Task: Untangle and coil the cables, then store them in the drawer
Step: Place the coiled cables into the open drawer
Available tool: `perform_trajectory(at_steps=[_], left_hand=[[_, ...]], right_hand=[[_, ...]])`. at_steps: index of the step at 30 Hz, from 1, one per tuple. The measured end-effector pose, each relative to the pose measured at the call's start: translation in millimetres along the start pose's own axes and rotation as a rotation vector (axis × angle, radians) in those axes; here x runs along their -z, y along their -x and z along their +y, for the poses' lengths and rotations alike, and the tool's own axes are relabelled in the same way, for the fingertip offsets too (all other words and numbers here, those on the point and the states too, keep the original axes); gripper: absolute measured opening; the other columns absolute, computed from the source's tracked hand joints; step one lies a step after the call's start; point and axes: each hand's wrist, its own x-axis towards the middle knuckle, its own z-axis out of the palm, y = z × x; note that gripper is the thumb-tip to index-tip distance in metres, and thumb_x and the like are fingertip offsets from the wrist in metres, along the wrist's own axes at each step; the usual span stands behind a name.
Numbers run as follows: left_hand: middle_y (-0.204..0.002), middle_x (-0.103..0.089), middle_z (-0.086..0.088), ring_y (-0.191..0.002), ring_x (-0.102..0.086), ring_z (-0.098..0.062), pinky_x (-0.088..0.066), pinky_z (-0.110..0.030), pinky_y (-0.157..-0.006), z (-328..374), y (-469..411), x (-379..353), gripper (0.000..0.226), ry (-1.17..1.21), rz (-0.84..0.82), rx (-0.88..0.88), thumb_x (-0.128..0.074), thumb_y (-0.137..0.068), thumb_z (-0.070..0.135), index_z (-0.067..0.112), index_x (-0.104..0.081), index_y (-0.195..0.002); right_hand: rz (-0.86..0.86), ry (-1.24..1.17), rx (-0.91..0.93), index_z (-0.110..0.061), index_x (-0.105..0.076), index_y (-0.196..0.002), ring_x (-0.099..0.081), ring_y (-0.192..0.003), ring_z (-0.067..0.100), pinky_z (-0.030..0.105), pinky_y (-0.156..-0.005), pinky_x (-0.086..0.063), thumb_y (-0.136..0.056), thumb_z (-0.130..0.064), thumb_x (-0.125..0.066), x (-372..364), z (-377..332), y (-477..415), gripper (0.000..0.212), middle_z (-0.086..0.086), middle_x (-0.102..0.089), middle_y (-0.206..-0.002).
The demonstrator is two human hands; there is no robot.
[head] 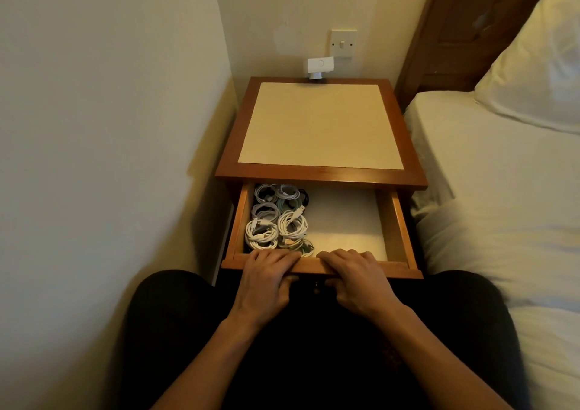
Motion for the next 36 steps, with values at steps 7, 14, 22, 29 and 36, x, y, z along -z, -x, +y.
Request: perform_trajectory(at_steps=[7, 14, 22, 29, 36], left_hand=[[-0.133, -0.056, 0.009, -0.130, -0.046, -0.013, -0.034, -0.034, -0.112, 9, 11, 19, 0.049, 0.038, 0.209, 0.144, -0.082, -0.083, 0.024, 0.030, -0.066, -0.129], [-0.133, -0.047, 0.013, -0.124, -0.046, -0.002, -0.036, -0.009, -0.091, 28, 41, 36, 0.045, 0.455, 0.496, 0.551, -0.074, -0.091, 0.023, 0.033, -0.057, -0.131], [-0.159, -0.034, -0.002, -0.146, -0.037, -0.023, -0.037, -0.046, -0.118, 12, 28, 21, 0.084, 0.720, 0.496, 0.925, -0.077, -0.090, 0.026, 0.023, -0.027, -0.158], [-0.134, -0.052, 0.003, -0.121, -0.049, -0.013, -0.042, -0.030, -0.099, -1, 22, 10, 0.068, 0.704, 0.484, 0.856, -0.081, -0.085, 0.034, 0.021, -0.046, -0.142], [-0.133, -0.055, 0.002, -0.118, -0.051, -0.012, -0.047, -0.038, -0.103, -8, 19, 11, 0.071, 0.668, 0.527, 0.862, -0.085, -0.079, 0.038, 0.022, -0.049, -0.139]], right_hand=[[0.144, -0.190, -0.081, -0.034, -0.052, -0.143, -0.045, -0.133, 0.010, 0.039, -0.119, -0.033, -0.100, -0.030, -0.061, -2, -4, 20, 0.044, -0.013, -0.053, -0.143], [0.296, -0.332, -0.162, -0.033, -0.066, -0.110, -0.054, -0.100, -0.001, 0.016, -0.084, -0.043, -0.098, -0.026, -0.062, -1, -33, 53, 0.015, -0.018, -0.058, -0.110], [-0.100, -0.676, -0.556, -0.021, -0.059, -0.136, -0.065, -0.099, 0.012, 0.028, -0.079, -0.052, -0.102, -0.049, -0.054, -25, -41, 34, 0.044, -0.002, -0.068, -0.118], [-0.015, -1.021, -0.700, -0.019, -0.071, -0.099, -0.074, -0.083, 0.013, 0.038, -0.084, -0.062, -0.103, -0.037, -0.058, -50, -44, 11, 0.023, -0.001, -0.077, -0.091], [0.060, -1.100, -0.683, -0.018, -0.074, -0.089, -0.077, -0.076, 0.011, 0.032, -0.078, -0.064, -0.099, -0.025, -0.068, -53, -41, 4, 0.013, 0.001, -0.079, -0.082]])
